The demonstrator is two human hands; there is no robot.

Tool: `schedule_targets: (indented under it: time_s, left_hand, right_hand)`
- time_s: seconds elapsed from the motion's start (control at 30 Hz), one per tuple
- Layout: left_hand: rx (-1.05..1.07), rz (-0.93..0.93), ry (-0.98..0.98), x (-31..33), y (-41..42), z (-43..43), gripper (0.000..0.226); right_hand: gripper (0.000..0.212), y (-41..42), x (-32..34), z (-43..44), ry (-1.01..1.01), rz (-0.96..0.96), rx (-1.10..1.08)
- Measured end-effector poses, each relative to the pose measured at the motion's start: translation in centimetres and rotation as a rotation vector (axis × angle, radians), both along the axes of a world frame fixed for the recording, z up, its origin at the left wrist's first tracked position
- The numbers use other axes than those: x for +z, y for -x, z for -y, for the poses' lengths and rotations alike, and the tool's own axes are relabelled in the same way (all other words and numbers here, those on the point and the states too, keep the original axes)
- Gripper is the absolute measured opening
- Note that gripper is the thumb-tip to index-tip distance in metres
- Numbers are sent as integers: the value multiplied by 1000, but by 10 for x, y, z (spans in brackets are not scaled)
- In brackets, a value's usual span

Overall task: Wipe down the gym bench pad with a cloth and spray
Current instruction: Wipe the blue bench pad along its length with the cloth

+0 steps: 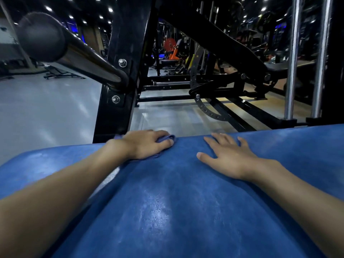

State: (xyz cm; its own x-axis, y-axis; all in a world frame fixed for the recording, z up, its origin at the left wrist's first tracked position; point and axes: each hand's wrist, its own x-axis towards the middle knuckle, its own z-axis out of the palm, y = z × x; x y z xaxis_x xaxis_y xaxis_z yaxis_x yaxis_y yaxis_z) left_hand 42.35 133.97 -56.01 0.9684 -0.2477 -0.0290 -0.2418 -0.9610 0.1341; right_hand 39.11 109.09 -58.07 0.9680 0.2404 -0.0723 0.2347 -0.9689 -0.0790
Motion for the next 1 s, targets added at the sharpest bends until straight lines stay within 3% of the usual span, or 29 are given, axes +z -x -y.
schedule_targets:
  time_s: [0.23,0.43,0.63,0.8,1.0]
  left_hand:
    - [-81,-32,118,-1,-5,0,46]
    - [-9,-21,74,-4,4,-50,50]
    - [100,-21,88,-6,14,-120,59]
    - [97,43,-14,-2,14,-89,50]
    - [9,27,24,-5,14,-83,48]
  right_hand:
    - [75,4,8,-10,50,21,-28]
    - [69,18,6,-90,-145,46,164]
    - [75,22,-7,-114,-19,30,158]
    - [74,23,-6,-118,17,47,152]
    - [73,26,0,-119,39,18,130]
